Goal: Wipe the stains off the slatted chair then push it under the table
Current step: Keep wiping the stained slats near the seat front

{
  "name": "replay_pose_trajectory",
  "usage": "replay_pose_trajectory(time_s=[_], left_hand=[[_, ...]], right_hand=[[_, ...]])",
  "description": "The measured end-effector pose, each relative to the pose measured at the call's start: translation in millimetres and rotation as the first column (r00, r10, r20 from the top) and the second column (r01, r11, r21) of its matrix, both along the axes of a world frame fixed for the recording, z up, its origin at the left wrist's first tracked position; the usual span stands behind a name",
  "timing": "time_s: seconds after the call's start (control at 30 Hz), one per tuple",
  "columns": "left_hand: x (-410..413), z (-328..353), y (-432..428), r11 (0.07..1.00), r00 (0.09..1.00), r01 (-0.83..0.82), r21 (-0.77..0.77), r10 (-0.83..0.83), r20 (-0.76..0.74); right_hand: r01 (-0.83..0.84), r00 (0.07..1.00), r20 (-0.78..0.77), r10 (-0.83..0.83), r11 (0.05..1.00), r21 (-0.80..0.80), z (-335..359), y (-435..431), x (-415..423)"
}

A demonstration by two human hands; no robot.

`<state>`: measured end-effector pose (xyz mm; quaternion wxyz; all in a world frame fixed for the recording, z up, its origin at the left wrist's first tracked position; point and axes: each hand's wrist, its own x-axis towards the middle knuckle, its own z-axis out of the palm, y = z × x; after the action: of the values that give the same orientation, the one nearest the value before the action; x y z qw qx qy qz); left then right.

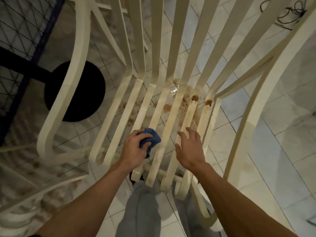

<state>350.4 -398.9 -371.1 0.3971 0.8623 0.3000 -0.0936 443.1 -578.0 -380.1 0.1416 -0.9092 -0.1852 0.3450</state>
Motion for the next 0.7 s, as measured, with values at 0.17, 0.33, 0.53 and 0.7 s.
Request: replay_pose_trajectory(time_s=[0.17, 0.33, 0.53, 0.7], left_hand=[[2.8, 3.2, 4.2, 0.986, 0.986, 0.165, 0.032, -0.164, -0.032], [17.8, -11.8, 8.0, 0.948, 0.951, 0.309, 0.077, -0.310, 0.005], [47.4, -34.9, 9.6, 0.802, 0.808, 0.580, 0.143, -0.588, 0.023], [53.9, -54.1, 9.6, 0.719, 0.736, 0.660, 0.219, -0.677, 0.007]], right_hand=[[-0.136, 0.987, -0.098, 0.126, 0.985, -0.106, 2.8, -11.4, -27.7], [-0.126, 0.988, -0.113, 0.109, 0.981, -0.147, -7.7, -14.0, -50.8], [-0.110, 0.994, -0.043, 0.104, 0.979, -0.174, -15.6, -17.9, -64.7], [-0.064, 0.998, -0.009, 0.063, 0.986, -0.155, -20.7, -17.4, -69.1]])
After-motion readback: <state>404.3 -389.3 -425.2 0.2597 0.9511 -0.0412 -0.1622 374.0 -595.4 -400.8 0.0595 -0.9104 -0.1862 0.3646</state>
